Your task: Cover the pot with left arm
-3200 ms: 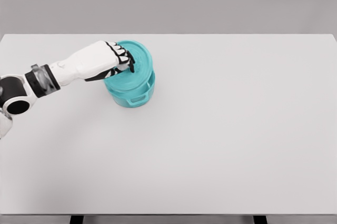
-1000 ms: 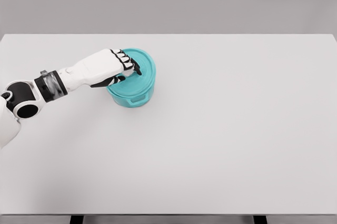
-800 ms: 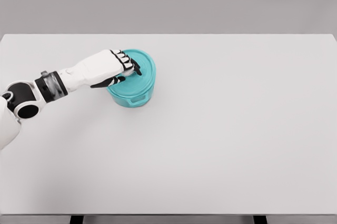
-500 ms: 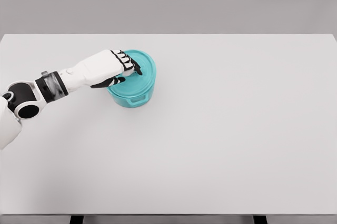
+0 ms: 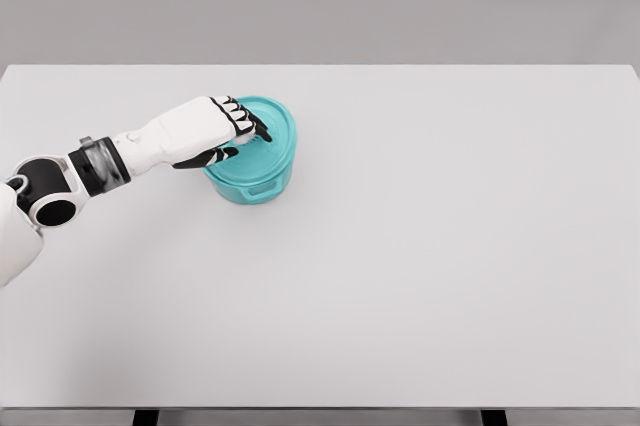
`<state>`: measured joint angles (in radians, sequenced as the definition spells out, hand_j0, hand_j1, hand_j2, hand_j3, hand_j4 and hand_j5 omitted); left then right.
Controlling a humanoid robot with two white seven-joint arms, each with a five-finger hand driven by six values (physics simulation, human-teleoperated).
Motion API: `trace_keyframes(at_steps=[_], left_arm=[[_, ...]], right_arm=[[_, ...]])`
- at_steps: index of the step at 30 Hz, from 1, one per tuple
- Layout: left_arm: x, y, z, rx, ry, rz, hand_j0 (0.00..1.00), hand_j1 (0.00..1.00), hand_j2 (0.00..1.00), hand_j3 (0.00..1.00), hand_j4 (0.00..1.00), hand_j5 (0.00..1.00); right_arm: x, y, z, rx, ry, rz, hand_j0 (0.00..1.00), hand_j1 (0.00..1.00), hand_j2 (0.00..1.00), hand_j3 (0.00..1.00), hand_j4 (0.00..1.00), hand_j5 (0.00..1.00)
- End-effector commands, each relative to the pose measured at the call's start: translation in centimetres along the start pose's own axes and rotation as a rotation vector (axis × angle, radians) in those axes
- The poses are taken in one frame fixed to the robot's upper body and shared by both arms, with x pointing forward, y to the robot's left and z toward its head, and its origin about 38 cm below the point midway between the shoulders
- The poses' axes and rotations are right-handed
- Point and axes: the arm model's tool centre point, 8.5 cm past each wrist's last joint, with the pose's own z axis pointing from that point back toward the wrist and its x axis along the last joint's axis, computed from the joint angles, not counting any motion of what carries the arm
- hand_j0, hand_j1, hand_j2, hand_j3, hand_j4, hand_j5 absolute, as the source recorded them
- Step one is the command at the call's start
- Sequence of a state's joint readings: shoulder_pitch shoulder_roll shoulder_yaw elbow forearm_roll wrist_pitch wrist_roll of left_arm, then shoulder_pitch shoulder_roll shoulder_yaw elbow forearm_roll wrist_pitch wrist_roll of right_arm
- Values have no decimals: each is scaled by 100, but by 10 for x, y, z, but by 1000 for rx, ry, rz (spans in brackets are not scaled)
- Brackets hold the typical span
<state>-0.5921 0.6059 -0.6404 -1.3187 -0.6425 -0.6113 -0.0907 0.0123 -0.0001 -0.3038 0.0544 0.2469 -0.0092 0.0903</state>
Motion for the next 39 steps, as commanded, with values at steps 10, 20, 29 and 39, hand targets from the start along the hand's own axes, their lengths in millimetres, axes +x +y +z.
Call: trace_keyframes(at_steps=[10, 20, 29, 39], left_arm=[[0, 0, 0, 4, 1, 6, 76, 76, 76, 76, 76, 76], [0, 1, 0, 9, 1, 7, 78, 78, 78, 78, 78, 78], [1, 5, 0, 20, -3, 2, 80, 80, 80, 80, 80, 80], [3, 13, -1, 34, -13, -11, 80, 80, 80, 80, 80, 80]], right_arm=[[0, 0, 0, 0, -1, 0, 100, 100, 100, 100, 100, 100], [0, 0, 0, 0, -1, 0, 100, 100, 100, 100, 100, 100], [0, 0, 0, 0, -1, 0, 100, 100, 100, 100, 100, 100], [0, 0, 0, 0, -1, 0, 100, 100, 100, 100, 100, 100]])
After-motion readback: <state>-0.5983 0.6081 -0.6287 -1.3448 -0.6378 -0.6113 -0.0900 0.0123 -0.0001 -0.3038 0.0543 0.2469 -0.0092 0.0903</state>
